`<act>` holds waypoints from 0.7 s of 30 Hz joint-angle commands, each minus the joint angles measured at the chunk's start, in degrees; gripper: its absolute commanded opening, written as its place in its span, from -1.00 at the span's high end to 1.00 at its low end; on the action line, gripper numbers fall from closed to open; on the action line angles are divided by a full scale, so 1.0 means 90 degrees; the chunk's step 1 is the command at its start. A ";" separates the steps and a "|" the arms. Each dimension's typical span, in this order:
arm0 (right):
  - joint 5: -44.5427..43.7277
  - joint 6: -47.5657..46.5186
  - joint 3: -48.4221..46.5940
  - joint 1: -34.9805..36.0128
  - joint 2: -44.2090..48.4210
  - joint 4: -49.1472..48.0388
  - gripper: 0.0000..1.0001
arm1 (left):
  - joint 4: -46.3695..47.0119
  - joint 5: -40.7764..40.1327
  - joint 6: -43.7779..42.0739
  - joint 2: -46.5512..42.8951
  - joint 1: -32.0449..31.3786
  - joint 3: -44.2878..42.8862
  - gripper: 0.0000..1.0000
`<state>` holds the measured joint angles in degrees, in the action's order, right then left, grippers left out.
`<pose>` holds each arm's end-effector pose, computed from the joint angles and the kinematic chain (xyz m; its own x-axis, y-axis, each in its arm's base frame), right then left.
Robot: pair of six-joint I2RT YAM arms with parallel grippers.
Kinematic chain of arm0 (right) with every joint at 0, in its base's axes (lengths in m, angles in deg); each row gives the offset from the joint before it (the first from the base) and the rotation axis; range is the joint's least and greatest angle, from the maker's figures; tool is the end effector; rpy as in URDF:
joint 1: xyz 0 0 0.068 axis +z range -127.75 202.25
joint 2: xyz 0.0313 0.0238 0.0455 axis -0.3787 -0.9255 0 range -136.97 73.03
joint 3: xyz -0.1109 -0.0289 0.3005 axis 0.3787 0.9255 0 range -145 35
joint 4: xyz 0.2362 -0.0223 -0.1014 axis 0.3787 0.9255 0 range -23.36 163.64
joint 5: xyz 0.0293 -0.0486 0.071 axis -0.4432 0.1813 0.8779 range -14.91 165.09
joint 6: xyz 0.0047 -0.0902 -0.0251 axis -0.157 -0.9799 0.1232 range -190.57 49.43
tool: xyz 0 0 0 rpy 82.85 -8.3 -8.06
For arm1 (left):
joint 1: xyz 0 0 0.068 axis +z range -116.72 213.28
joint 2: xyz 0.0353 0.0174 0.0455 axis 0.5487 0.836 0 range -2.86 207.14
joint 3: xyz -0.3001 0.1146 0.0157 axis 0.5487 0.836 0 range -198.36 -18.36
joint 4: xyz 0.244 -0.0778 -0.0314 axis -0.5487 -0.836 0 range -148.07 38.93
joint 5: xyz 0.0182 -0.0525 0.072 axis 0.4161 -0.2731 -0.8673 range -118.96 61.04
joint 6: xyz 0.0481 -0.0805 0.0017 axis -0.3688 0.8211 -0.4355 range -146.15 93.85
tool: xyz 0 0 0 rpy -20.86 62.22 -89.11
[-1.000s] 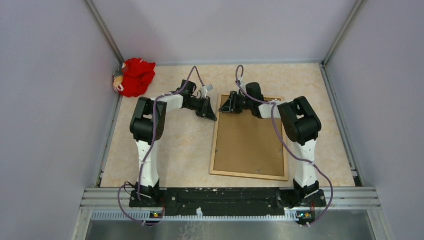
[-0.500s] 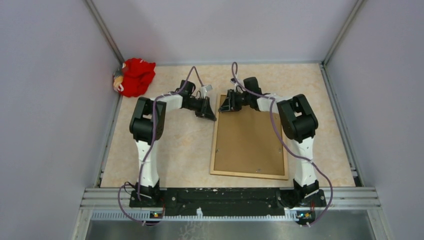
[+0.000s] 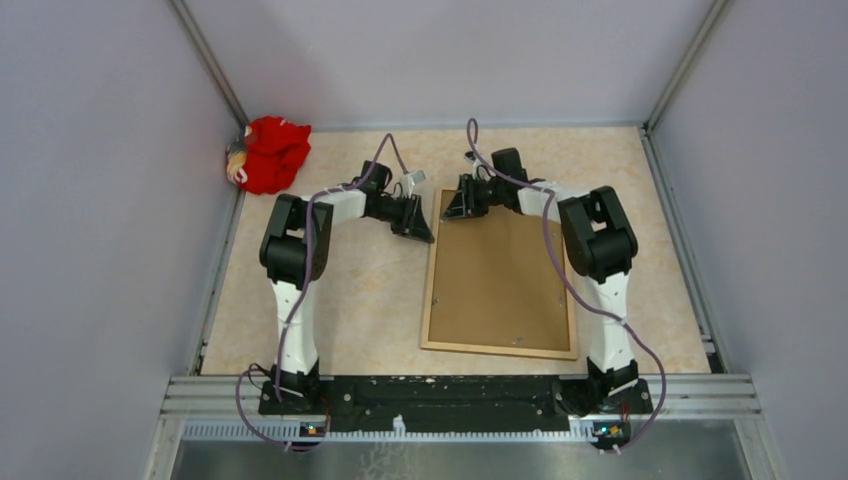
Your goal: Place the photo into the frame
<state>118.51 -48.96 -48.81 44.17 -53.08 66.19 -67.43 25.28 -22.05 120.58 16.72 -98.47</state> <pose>0.4652 0.2499 0.1590 -0.8502 -0.0537 -0.5236 -0.4656 0.5406 0.7007 0.4330 -0.2003 0.1471 -0.8653 0.2137 -0.4533 0.4985 0.4600 -0.7347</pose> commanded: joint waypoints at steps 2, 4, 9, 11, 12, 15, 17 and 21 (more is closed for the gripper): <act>0.0109 0.0102 -0.0293 -0.0107 -0.0205 -0.0295 0.35 | 0.0070 -0.0070 0.0031 0.0137 -0.0026 -0.0232 0.29; 0.0170 0.0195 -0.0292 -0.0101 -0.0284 -0.0388 0.36 | 0.0056 -0.0053 0.0065 0.0247 -0.0026 -0.0396 0.28; 0.0289 0.0284 -0.0337 -0.0086 -0.0450 -0.0464 0.39 | 0.0048 -0.0108 0.0095 0.0492 -0.0026 -0.0628 0.36; 0.0309 0.0244 -0.0419 -0.0066 -0.0529 -0.0376 0.41 | 0.0044 -0.0151 0.0112 0.0545 -0.0021 -0.0674 0.44; 0.0313 0.0227 -0.0444 -0.0054 -0.0559 -0.0332 0.41 | 0.0062 -0.0165 0.0125 0.0566 -0.0016 -0.0680 0.49; 0.0332 0.0118 -0.0500 -0.0009 -0.0605 -0.0167 0.42 | 0.0085 -0.0179 0.0140 0.0582 -0.0013 -0.0670 0.59; 0.0336 0.0069 -0.0485 0.0013 -0.0614 -0.0115 0.44 | 0.0089 -0.0195 0.0131 0.0582 -0.0016 -0.0641 0.64; 0.0299 -0.0043 -0.0469 0.0026 -0.0595 0.0029 0.46 | 0.0101 -0.0220 0.0131 0.0561 -0.0016 -0.0577 0.66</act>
<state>121.88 -46.82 -52.09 43.62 -56.99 63.50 -68.19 26.70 -20.06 124.18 17.07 -103.43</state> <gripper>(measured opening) 0.275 0.181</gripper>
